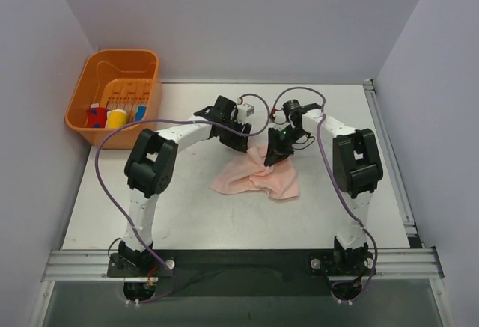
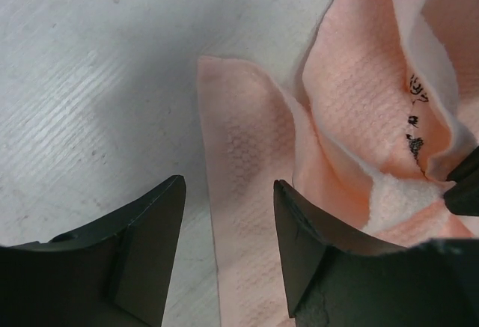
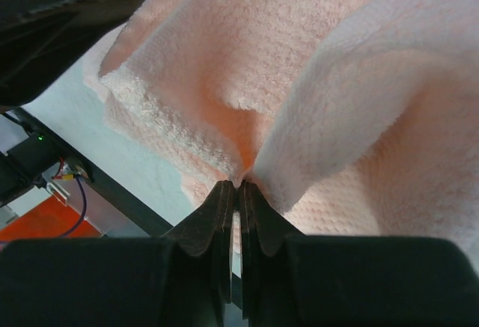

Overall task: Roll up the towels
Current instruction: Flatten the towel

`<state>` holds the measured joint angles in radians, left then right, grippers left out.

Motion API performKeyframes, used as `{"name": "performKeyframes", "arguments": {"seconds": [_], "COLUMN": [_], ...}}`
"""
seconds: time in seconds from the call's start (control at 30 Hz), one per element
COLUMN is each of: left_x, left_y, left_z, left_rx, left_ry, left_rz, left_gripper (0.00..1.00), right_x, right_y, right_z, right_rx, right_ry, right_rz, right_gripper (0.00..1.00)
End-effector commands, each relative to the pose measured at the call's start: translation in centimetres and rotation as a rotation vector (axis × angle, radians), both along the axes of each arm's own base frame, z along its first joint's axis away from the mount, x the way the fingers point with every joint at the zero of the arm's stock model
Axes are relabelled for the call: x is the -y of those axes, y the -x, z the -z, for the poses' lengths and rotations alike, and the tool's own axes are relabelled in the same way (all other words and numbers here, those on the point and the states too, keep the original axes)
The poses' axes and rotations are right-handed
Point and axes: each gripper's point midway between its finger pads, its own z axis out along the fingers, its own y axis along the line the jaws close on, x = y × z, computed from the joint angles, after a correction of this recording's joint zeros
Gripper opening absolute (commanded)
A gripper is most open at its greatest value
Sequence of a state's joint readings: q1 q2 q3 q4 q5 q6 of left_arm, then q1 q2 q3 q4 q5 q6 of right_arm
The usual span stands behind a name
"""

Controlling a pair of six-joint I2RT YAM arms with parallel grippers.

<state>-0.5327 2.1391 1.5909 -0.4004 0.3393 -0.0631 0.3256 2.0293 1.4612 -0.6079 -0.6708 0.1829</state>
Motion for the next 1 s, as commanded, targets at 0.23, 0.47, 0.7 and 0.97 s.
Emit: {"name": "performKeyframes", "arguments": {"seconds": [0.23,0.47,0.7,0.97], "left_x": [1.6,-3.1,-10.1,-13.5], "left_y": [-3.2,-0.8,2.1,4.0], "left_z": [1.2,3.5,2.7,2.2], "left_rx": [0.209,0.08,-0.042,-0.073], "left_ry": [-0.232,-0.336,-0.349,-0.349], "left_rz": [0.022,-0.017,-0.101,-0.146], "left_gripper": [0.55,0.13,0.0,0.0], "right_x": [0.4,2.7,5.0,5.9], "right_y": [0.4,0.3,1.5,1.5], "right_z": [-0.8,-1.3,-0.8,-1.0], "right_rx": [-0.084,-0.09,-0.125,-0.095], "right_ry": [-0.074,-0.08,-0.079,-0.075], "right_rz": [0.067,0.135,0.177,0.174], "right_gripper": [0.0,0.09,0.17,0.0]}}
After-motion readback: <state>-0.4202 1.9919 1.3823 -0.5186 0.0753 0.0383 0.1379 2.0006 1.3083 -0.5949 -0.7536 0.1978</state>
